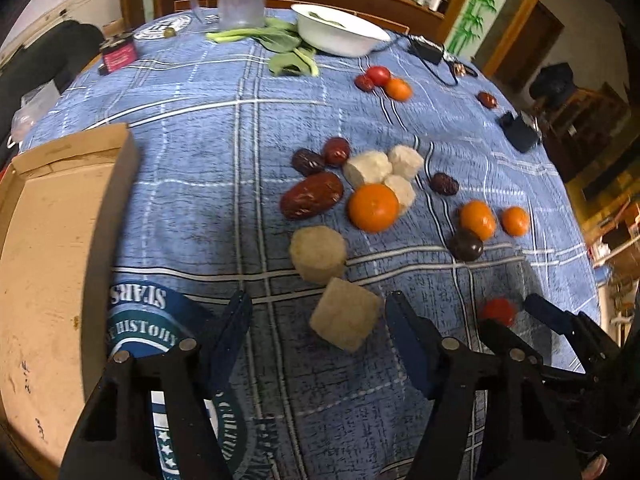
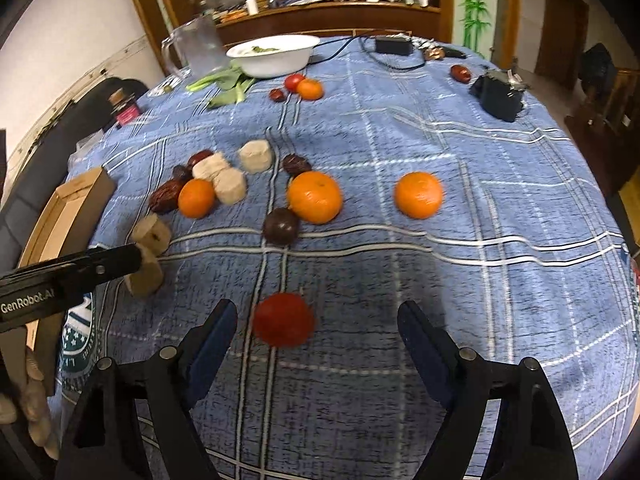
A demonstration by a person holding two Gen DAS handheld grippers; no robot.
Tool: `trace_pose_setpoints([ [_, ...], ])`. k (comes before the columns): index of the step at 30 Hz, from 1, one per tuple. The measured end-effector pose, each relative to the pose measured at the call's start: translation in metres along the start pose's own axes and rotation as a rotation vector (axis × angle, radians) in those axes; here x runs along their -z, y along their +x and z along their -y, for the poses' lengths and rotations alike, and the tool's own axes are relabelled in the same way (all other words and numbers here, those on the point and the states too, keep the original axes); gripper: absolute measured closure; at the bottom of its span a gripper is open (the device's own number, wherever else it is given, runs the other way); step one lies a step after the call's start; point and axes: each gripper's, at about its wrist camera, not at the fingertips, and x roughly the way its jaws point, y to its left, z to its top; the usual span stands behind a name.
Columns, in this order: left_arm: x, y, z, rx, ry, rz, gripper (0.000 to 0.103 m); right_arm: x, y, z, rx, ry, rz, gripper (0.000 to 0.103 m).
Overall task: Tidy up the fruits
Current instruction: 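Grasp the tan cake with the left tool while the right tool grasps the tomato, then carry cake and tomato into the cardboard box and open both tools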
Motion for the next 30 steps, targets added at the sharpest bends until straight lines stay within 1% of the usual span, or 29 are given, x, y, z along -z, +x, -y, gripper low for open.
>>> trace_pose_setpoints([
  [1, 0.001, 0.002, 0.001, -0.001, 0.005, -0.005, 0.035, 0.001, 0.001, -0.001, -0.004, -0.004, -0.006, 0.021],
  [3, 0.002, 0.008, 0.004, -0.002, 0.015, -0.016, 0.047, 0.002, 0.005, -0.004, -0.004, -0.016, -0.016, 0.024],
  [4, 0.003, 0.010, 0.006, 0.018, 0.018, -0.022, 0.054, 0.002, 0.006, -0.004, -0.002, -0.020, -0.018, 0.025],
  [5, 0.003, 0.011, 0.007, 0.023, 0.021, -0.024, 0.063, 0.002, 0.008, -0.006, 0.001, -0.025, -0.021, 0.027],
  [7, 0.005, 0.014, 0.013, 0.019, 0.043, -0.029, 0.069, 0.002, 0.009, -0.006, 0.010, -0.032, -0.022, 0.029],
  [9, 0.006, 0.013, 0.018, 0.000, 0.069, -0.022, 0.069, 0.002, 0.009, -0.008, 0.023, -0.047, -0.021, 0.035],
  [11, 0.007, 0.011, 0.016, 0.012, 0.059, -0.022, 0.069, 0.002, 0.008, -0.008, 0.019, -0.053, -0.018, 0.044],
  [12, 0.007, 0.010, 0.014, 0.013, 0.050, -0.019, 0.069, 0.002, 0.007, -0.008, 0.008, -0.049, -0.018, 0.047],
  [14, 0.008, 0.007, 0.011, 0.010, 0.039, -0.013, 0.069, 0.002, 0.007, -0.009, -0.007, -0.050, -0.020, 0.059],
  [16, 0.009, 0.002, 0.007, 0.011, 0.027, -0.006, 0.069, 0.003, 0.006, -0.011, -0.016, -0.054, -0.020, 0.067],
  [21, 0.012, -0.015, -0.007, 0.015, -0.012, 0.022, 0.069, 0.003, 0.004, -0.023, -0.024, -0.078, -0.020, 0.068],
  [24, 0.014, -0.031, -0.025, 0.009, -0.051, 0.047, 0.069, 0.001, -0.001, -0.037, -0.040, -0.111, -0.001, 0.068],
  [26, 0.013, -0.041, -0.038, 0.000, -0.074, 0.062, 0.069, -0.001, -0.003, -0.051, -0.066, -0.135, 0.004, 0.067],
  [29, 0.012, -0.060, -0.070, -0.013, -0.131, 0.092, 0.069, -0.007, -0.003, -0.080, -0.112, -0.175, 0.006, 0.067],
  [30, 0.012, -0.066, -0.086, -0.022, -0.155, 0.101, 0.069, -0.009, -0.003, -0.089, -0.126, -0.187, 0.006, 0.067],
])
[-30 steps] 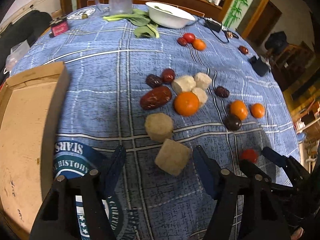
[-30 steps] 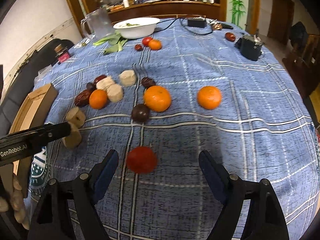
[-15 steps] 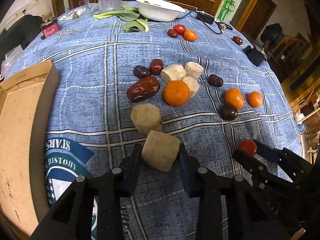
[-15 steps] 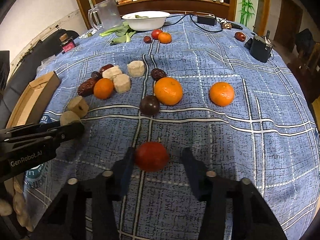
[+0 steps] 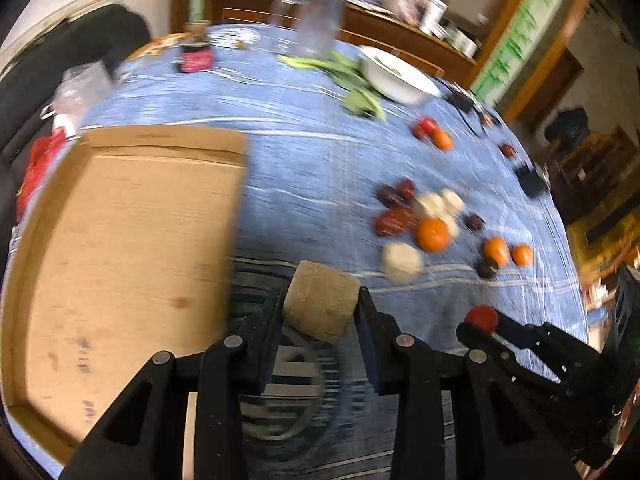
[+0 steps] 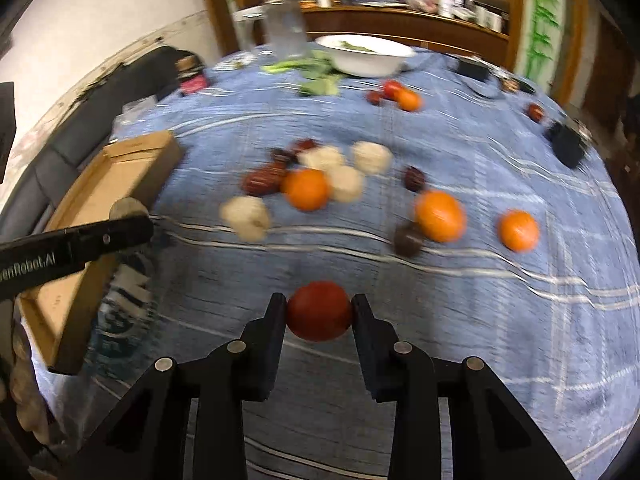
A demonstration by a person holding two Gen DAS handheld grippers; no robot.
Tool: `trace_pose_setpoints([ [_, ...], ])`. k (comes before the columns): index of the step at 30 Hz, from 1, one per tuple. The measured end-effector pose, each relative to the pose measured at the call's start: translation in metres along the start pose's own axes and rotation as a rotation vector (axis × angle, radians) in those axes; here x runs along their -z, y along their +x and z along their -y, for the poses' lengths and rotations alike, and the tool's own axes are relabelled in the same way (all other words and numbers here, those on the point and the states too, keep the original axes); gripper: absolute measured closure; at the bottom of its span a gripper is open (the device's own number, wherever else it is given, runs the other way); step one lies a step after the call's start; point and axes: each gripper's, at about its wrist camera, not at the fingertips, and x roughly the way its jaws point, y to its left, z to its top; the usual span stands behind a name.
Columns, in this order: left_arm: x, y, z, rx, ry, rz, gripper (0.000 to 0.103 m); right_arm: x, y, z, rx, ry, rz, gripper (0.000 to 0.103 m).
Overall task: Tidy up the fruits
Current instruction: 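Carry cake and tomato into the cardboard box and open both tools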
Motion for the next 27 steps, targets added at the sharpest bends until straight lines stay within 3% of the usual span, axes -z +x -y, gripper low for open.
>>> trace_pose_setpoints([
  [8, -0.019, -0.018, -0.101, -0.102, -0.124, 0.037, 0.069, -0.045, 0.017, -0.098, -0.164, -0.128, -0.001, 0.067],
  [14, -0.039, -0.013, -0.144, -0.134, -0.144, 0.051, 0.069, -0.080, 0.038, -0.142, -0.225, -0.134, -0.026, 0.067],
  [21, -0.070, 0.013, -0.169, -0.147, -0.157, 0.019, 0.069, -0.117, 0.067, -0.171, -0.219, -0.141, -0.012, 0.066],
  [27, -0.089, 0.035, -0.180, -0.130, -0.166, -0.013, 0.069, -0.127, 0.098, -0.187, -0.176, -0.181, -0.035, 0.066],
])
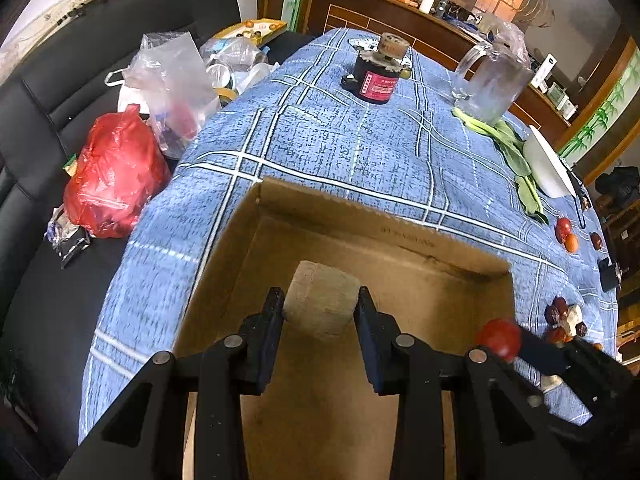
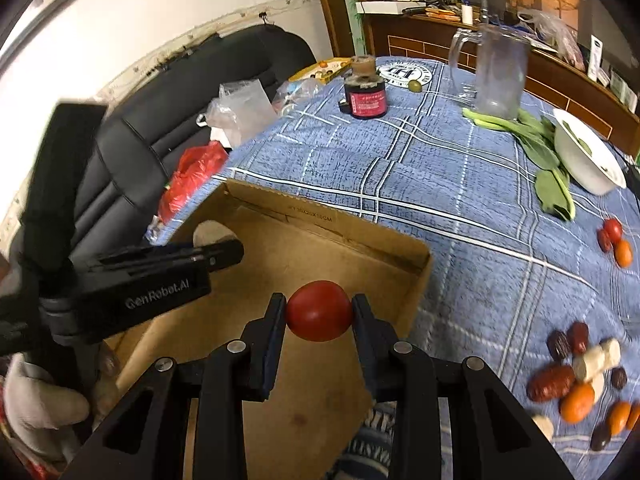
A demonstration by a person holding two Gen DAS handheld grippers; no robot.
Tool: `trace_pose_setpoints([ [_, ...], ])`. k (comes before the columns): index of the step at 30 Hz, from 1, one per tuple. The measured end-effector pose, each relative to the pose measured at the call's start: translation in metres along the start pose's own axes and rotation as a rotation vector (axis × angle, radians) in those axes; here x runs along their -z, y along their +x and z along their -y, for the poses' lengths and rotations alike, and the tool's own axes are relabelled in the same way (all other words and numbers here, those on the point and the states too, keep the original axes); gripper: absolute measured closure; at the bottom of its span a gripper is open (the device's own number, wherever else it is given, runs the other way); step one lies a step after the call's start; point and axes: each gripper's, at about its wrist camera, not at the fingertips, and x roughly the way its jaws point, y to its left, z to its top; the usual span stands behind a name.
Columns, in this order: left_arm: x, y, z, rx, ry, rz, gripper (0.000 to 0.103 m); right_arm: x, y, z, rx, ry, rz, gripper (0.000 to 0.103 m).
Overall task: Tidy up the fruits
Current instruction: 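Carry cake and tomato into the cardboard box and open both tools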
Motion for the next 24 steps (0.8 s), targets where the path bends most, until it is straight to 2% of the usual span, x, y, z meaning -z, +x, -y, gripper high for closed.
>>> trace_pose_setpoints([
  [6, -0.007, 0.022, 0.001, -0.001, -0.001, -0.047, 0.069, -0.001, 0.020, 0.006, 0.038, 0.005, -0.032, 0.066],
  [9, -0.009, 0.023, 0.004, -0.015, 0.013, -0.042, 0.068, -0.002, 0.027, 0.004, 0.049, -0.011, -0.046, 0.066],
  [12, -0.012, 0.024, 0.004, -0.008, 0.010, -0.047, 0.065, 0.000, 0.033, 0.002, 0.060, -0.021, -0.065, 0.066],
  [13, -0.013, 0.024, 0.003, -0.005, 0.009, -0.049, 0.062, 0.001, 0.035, 0.002, 0.063, -0.022, -0.070, 0.066],
  [18, -0.011, 0.011, -0.008, 0.006, -0.031, -0.032, 0.055, 0.002, 0.039, -0.001, 0.077, -0.036, -0.080, 0.066],
  [20, -0.009, 0.003, -0.013, 0.004, -0.050, -0.020, 0.050, 0.002, 0.041, -0.003, 0.084, -0.041, -0.079, 0.066],
  [24, -0.002, -0.019, -0.027, 0.010, -0.101, 0.024, 0.048, 0.001, 0.043, -0.005, 0.091, -0.055, -0.078, 0.066],
])
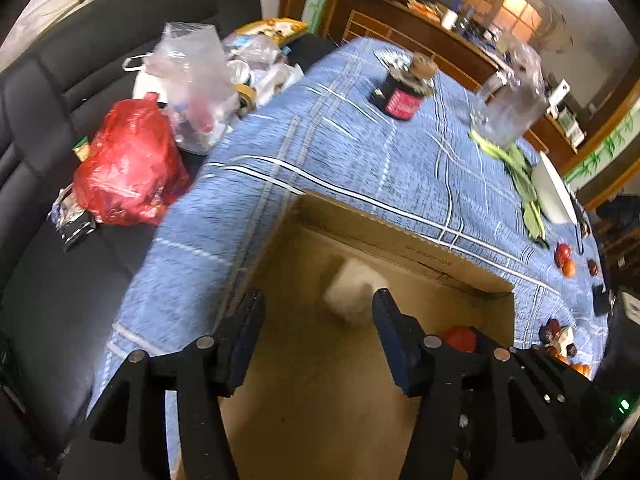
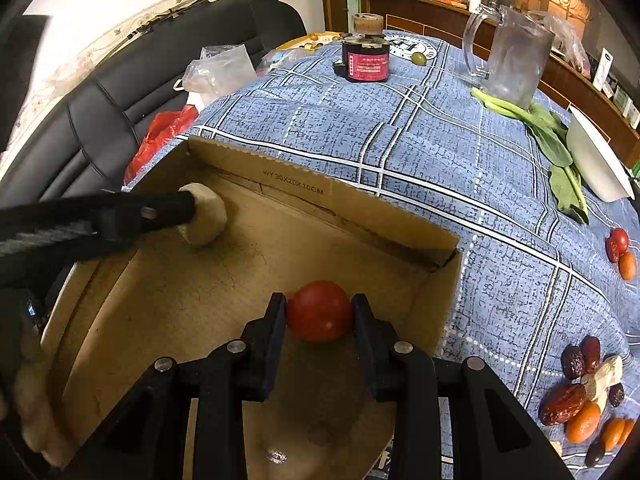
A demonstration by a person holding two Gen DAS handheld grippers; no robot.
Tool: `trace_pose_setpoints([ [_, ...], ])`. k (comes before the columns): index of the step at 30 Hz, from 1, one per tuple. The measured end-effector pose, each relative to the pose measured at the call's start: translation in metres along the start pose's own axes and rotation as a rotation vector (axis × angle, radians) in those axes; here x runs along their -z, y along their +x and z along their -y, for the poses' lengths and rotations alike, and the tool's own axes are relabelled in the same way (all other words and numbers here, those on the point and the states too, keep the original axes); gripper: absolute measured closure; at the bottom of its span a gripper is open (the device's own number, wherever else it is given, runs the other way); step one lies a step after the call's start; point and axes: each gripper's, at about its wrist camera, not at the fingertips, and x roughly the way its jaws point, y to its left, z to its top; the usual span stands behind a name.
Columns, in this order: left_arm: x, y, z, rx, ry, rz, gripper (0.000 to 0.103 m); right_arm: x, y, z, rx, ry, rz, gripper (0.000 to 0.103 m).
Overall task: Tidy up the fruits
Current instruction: 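Carry cake and tomato into the cardboard box and open both tools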
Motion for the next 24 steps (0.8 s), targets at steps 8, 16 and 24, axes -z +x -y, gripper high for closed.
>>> trace_pose_setpoints([
  [8, 0.011, -0.040, -0.017, 0.018, -0.100, 0.059, 0.046, -0.003, -0.020, -0.009, -0.003, -0.033, 0.045, 0.045],
  [16, 0.032, -0.074, -0.016, 0.007, -0.178, 0.108, 0.043, 0.013, -0.063, 0.005, -0.031, 0.006, 0.114, 0.043],
  [24, 0.063, -0.084, 0.041, 0.021, -0.135, 0.094, 0.042, 0.073, -0.124, 0.096, 0.006, 0.191, 0.164, 0.042],
])
